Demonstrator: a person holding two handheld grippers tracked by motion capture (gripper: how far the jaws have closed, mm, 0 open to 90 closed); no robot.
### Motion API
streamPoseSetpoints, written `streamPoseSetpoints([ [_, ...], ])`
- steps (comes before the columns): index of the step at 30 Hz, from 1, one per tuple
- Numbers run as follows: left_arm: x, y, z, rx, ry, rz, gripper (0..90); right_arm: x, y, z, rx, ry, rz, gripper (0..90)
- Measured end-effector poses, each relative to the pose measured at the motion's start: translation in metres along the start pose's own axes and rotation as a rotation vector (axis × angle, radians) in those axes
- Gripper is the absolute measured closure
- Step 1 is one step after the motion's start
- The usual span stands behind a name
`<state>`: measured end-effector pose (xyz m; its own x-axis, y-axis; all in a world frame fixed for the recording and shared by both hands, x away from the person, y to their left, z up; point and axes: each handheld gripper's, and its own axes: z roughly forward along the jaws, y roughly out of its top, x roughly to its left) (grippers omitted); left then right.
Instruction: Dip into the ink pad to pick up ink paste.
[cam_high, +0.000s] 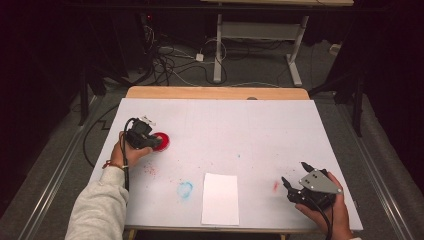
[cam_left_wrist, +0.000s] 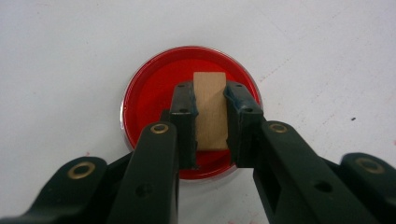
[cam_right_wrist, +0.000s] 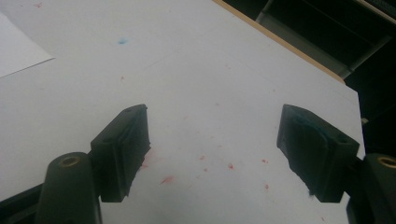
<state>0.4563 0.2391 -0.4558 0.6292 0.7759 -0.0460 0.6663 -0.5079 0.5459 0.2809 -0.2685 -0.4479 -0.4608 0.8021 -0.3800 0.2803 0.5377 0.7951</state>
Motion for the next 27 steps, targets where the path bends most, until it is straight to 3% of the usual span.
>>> streamPoseSetpoints([
  [4, 0.001, -0.001, 0.000, -0.009, -0.008, -0.006, 73.9, -0.001, 0.000, 0.001, 0.002, -0.001, -0.003, 25.6],
  [13, -0.003, -0.001, 0.000, -0.011, 0.021, 0.010, 73.9, 0.001, 0.001, 0.000, -0.005, 0.018, -0.025, 25.4],
  [20, 0.002, -0.004, -0.006, -0.037, 0.009, -0.006, 73.8, 0.000, 0.002, 0.000, -0.011, 0.002, -0.020, 25.4],
  [21, 0.002, -0.004, -0.011, -0.064, 0.003, -0.003, 73.8, -0.001, 0.002, 0.000, -0.012, 0.000, -0.020, 25.4],
  [25, -0.001, -0.002, -0.022, -0.095, 0.016, 0.007, 73.8, -0.001, 0.001, 0.000, -0.007, 0.005, -0.023, 25.4],
  [27, -0.004, 0.001, -0.037, -0.130, 0.018, 0.016, 73.8, 0.000, 0.002, 0.000, -0.007, 0.009, -0.022, 25.5],
])
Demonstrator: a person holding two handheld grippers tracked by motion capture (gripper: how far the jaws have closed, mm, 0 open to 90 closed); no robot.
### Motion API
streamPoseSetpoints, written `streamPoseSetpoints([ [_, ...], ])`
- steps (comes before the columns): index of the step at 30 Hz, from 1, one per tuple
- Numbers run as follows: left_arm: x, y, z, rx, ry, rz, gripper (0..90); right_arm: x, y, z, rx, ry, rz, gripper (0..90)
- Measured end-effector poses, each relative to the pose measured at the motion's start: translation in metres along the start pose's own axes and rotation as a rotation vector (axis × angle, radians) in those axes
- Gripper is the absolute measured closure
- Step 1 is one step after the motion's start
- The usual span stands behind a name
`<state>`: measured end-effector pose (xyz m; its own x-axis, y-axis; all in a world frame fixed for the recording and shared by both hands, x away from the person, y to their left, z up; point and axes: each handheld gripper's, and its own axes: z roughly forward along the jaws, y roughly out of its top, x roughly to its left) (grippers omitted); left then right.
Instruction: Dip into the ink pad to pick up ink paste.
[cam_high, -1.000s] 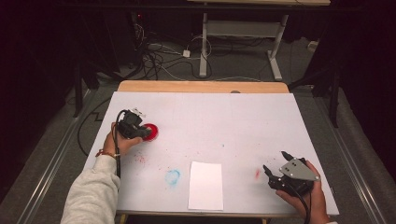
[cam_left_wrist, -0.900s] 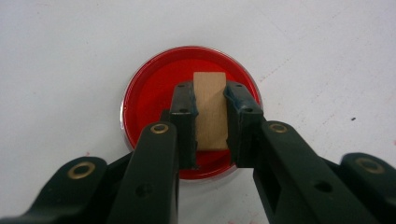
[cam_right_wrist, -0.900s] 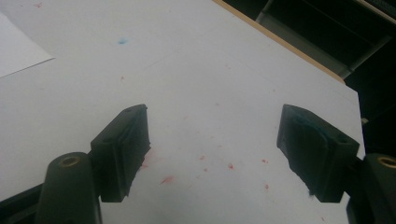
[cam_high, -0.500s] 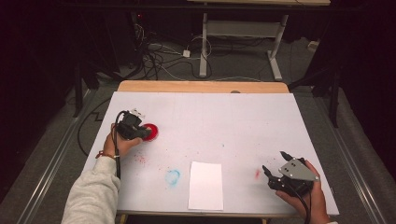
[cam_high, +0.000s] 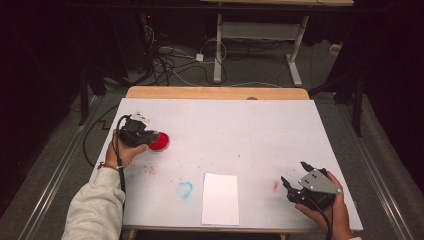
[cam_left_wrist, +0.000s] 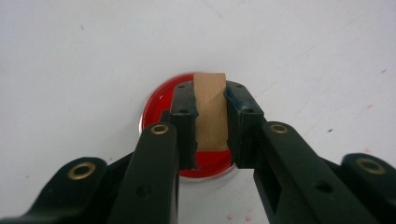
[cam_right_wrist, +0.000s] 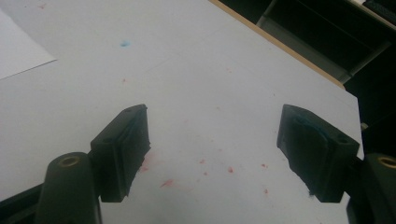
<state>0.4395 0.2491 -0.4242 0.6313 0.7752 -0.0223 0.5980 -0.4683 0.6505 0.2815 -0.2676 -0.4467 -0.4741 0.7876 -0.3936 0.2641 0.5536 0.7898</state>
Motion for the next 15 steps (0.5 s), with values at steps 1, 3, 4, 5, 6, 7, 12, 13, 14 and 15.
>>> streamPoseSetpoints([
  [1, -0.001, 0.001, -0.005, -0.014, 0.002, 0.005, 73.8, 0.000, 0.000, 0.000, -0.001, -0.001, -0.001, 25.5],
  [3, -0.003, 0.002, -0.009, -0.025, 0.001, 0.009, 73.8, 0.000, 0.000, 0.000, -0.006, 0.000, 0.000, 25.5],
  [4, -0.004, 0.003, -0.013, -0.035, 0.003, 0.012, 73.8, 0.000, 0.000, -0.001, -0.007, -0.003, 0.006, 25.5],
  [5, -0.005, 0.004, -0.016, -0.043, 0.007, 0.017, 73.8, 0.000, 0.000, -0.001, -0.008, -0.003, 0.006, 25.5],
  [6, -0.008, 0.006, -0.021, -0.050, 0.004, 0.032, 73.8, -0.001, 0.000, -0.001, -0.008, -0.002, 0.005, 25.5],
  [7, -0.010, 0.007, -0.023, -0.054, 0.007, 0.037, 73.8, 0.000, 0.000, -0.001, -0.007, -0.002, 0.006, 25.5],
  [12, -0.013, 0.009, -0.030, -0.063, 0.010, 0.053, 73.8, 0.000, 0.001, -0.001, -0.007, -0.001, 0.004, 25.5],
  [13, -0.014, 0.010, -0.031, -0.063, 0.006, 0.055, 73.8, 0.000, 0.001, -0.001, -0.007, -0.001, 0.003, 25.5],
  [14, -0.014, 0.010, -0.031, -0.063, 0.006, 0.055, 73.8, 0.000, 0.001, -0.001, -0.007, -0.001, 0.002, 25.4],
  [15, -0.014, 0.010, -0.031, -0.064, 0.008, 0.055, 73.8, -0.001, 0.001, -0.001, -0.007, -0.002, 0.003, 25.5],
])
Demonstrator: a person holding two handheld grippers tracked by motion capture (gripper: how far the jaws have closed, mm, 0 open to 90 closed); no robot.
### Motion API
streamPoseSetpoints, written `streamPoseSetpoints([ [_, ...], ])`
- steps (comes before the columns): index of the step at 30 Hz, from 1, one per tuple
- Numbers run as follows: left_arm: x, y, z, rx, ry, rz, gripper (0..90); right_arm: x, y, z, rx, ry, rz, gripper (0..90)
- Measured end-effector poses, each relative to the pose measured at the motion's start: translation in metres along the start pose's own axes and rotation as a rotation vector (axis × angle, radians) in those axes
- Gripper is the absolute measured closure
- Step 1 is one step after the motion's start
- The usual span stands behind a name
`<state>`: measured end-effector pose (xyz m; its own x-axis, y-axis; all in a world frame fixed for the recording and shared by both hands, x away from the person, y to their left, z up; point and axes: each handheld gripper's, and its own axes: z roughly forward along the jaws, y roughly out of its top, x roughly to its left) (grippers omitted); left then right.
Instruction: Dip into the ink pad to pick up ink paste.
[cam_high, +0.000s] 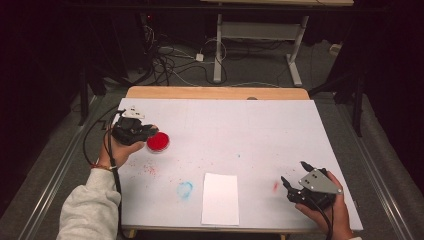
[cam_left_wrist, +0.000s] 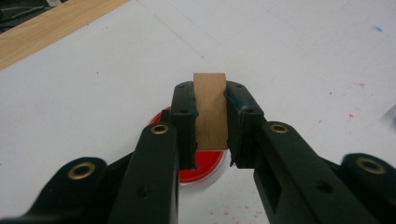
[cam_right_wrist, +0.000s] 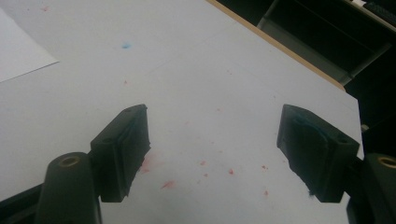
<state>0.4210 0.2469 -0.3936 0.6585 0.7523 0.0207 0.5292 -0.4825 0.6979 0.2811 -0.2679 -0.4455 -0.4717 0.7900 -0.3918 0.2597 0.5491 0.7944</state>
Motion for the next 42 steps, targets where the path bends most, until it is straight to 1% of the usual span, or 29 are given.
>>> streamPoseSetpoints([
  [2, -0.001, 0.001, 0.000, 0.002, -0.001, 0.008, 73.8, 0.000, 0.000, 0.000, 0.000, 0.000, 0.003, 25.4],
  [7, -0.001, 0.001, 0.001, 0.012, 0.005, 0.014, 73.7, 0.000, 0.000, 0.000, 0.000, -0.001, -0.001, 25.5],
  [12, 0.000, 0.000, 0.005, 0.026, 0.001, 0.008, 73.7, 0.000, 0.000, 0.000, 0.000, -0.001, -0.002, 25.5],
  [14, 0.002, -0.001, 0.010, 0.043, 0.003, 0.008, 73.7, 0.000, 0.000, 0.000, -0.001, 0.001, 0.000, 25.5],
  [16, 0.002, -0.001, 0.012, 0.050, 0.002, 0.007, 73.7, 0.000, 0.000, 0.000, 0.000, 0.002, -0.001, 25.5],
  [23, 0.009, -0.005, 0.025, 0.078, -0.009, -0.018, 73.7, 0.000, -0.001, 0.001, 0.006, 0.004, -0.006, 25.5],
  [25, 0.010, -0.006, 0.029, 0.091, -0.011, -0.020, 73.8, 0.000, -0.001, 0.001, 0.005, 0.005, -0.010, 25.5],
  [28, 0.012, -0.007, 0.035, 0.104, -0.018, -0.026, 73.7, 0.000, 0.000, 0.002, 0.003, 0.004, 0.006, 25.5],
  [30, 0.013, -0.009, 0.039, 0.113, -0.027, -0.032, 73.7, 0.000, 0.000, 0.004, 0.009, 0.007, 0.006, 25.5],
  [31, 0.015, -0.010, 0.042, 0.125, -0.028, -0.035, 73.8, 0.001, 0.000, 0.005, 0.013, 0.008, 0.006, 25.5],
  [35, 0.017, -0.012, 0.047, 0.134, -0.032, -0.042, 73.7, 0.000, -0.001, 0.006, 0.017, 0.012, 0.000, 25.5],
  [38, 0.018, -0.014, 0.053, 0.158, -0.033, -0.044, 73.7, 0.000, -0.001, 0.005, 0.019, 0.012, 0.000, 25.5],
  [42, 0.019, -0.015, 0.056, 0.170, -0.031, -0.049, 73.7, 0.000, -0.001, 0.005, 0.016, 0.010, 0.002, 25.5],
])
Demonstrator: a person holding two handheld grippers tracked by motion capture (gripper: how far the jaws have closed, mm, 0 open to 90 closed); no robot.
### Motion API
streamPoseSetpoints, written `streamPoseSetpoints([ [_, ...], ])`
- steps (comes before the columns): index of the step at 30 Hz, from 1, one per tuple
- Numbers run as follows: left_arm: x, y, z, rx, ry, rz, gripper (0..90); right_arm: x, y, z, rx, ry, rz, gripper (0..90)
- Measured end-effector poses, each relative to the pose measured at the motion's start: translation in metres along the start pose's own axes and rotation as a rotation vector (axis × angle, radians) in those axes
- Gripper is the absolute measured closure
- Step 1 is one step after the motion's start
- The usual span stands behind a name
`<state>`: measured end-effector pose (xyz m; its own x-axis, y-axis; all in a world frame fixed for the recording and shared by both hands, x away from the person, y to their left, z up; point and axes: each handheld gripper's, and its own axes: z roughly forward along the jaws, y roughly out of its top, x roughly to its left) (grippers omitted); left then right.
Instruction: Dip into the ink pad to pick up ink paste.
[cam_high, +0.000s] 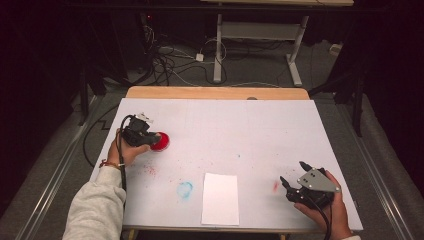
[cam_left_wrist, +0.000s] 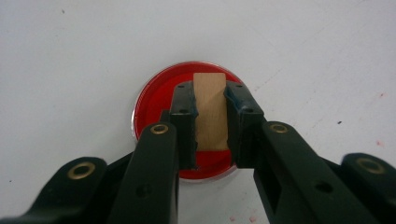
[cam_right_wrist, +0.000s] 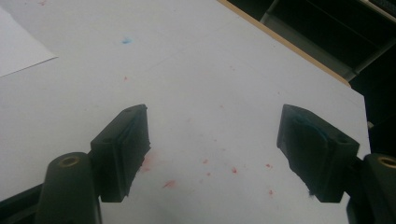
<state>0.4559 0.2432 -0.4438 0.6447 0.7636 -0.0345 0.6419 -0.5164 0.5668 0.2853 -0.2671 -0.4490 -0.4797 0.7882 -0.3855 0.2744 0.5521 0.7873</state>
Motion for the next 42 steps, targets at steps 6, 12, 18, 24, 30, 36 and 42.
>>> streamPoseSetpoints([
  [6, 0.002, -0.001, 0.005, 0.018, -0.014, -0.005, 73.8, 0.000, 0.000, 0.001, 0.004, 0.001, 0.000, 25.5],
  [12, 0.004, -0.001, 0.010, 0.023, -0.029, -0.018, 73.8, 0.001, 0.000, 0.001, 0.006, 0.002, 0.000, 25.5],
  [18, 0.000, 0.002, 0.013, 0.049, -0.007, -0.020, 74.0, 0.002, 0.000, 0.001, 0.007, 0.005, -0.006, 25.5],
  [24, 0.007, -0.003, 0.013, 0.023, -0.049, -0.056, 73.9, 0.001, 0.000, 0.000, 0.003, 0.002, -0.003, 25.5],
  [30, 0.007, -0.003, 0.014, 0.023, -0.049, -0.059, 73.9, 0.002, 0.000, -0.001, 0.002, -0.003, -0.002, 25.5],
  [36, 0.005, -0.002, 0.014, 0.026, -0.035, -0.053, 73.8, 0.001, 0.001, -0.001, 0.002, -0.003, -0.002, 25.5],
  [42, 0.004, -0.003, 0.014, 0.020, -0.027, -0.052, 73.8, 0.001, 0.000, -0.001, 0.005, -0.003, -0.006, 25.6],
])
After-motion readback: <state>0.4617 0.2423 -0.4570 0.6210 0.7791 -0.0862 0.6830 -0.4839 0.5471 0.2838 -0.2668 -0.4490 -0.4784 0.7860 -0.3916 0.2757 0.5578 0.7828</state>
